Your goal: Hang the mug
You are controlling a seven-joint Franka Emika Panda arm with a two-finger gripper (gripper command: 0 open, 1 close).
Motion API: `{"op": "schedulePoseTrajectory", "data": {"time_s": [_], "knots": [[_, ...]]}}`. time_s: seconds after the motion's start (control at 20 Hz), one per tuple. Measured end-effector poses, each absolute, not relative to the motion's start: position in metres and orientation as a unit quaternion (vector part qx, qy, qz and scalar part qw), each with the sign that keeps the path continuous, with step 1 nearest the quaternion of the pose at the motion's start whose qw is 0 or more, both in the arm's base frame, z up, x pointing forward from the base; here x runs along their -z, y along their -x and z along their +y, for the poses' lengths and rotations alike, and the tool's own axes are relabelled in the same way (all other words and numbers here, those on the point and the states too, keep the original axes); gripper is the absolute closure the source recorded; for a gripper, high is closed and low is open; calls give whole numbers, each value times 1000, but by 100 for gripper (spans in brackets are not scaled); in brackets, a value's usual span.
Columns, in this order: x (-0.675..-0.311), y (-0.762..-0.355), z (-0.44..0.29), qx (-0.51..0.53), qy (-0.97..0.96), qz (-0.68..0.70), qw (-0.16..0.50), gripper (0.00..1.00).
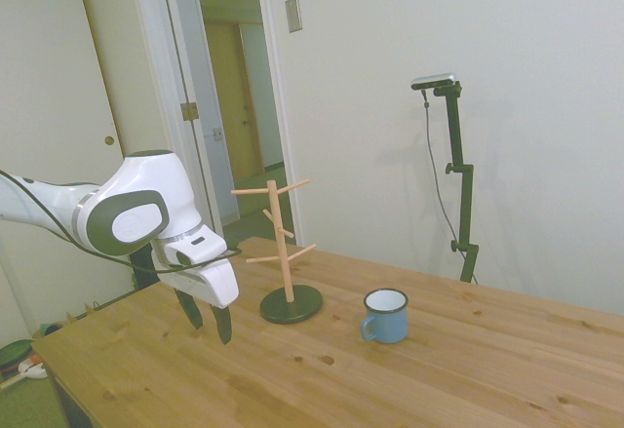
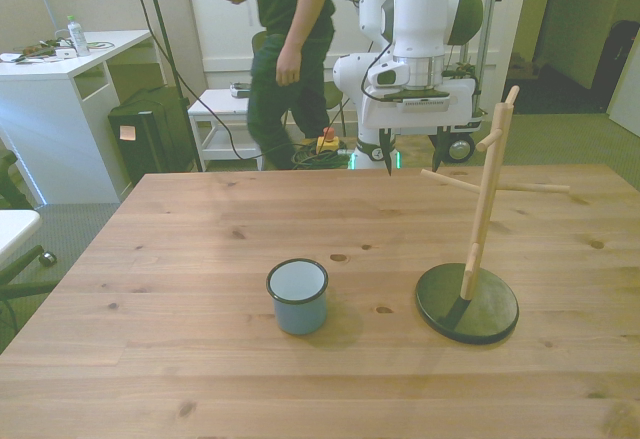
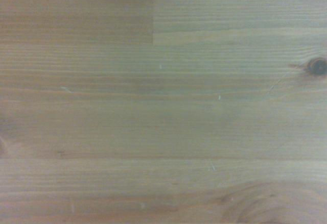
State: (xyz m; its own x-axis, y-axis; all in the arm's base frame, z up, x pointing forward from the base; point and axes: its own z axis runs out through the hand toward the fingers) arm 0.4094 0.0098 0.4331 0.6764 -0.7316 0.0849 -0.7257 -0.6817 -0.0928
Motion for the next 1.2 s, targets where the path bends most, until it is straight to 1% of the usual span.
{"op": "schedulePoseTrajectory", "data": {"time_s": [0.2,0.35,0.55,0.7,0.95,1.1,1.2], "knots": [[-432,-409,-3,57,912,405,33,0],[-439,-410,-49,64,899,431,47,0],[-463,-422,-115,79,878,468,60,0],[-483,-444,-154,79,865,492,62,0],[-509,-506,-186,68,854,512,67,0],[-510,-536,-203,60,850,520,61,0],[-504,-549,-214,56,847,526,57,0]]}}
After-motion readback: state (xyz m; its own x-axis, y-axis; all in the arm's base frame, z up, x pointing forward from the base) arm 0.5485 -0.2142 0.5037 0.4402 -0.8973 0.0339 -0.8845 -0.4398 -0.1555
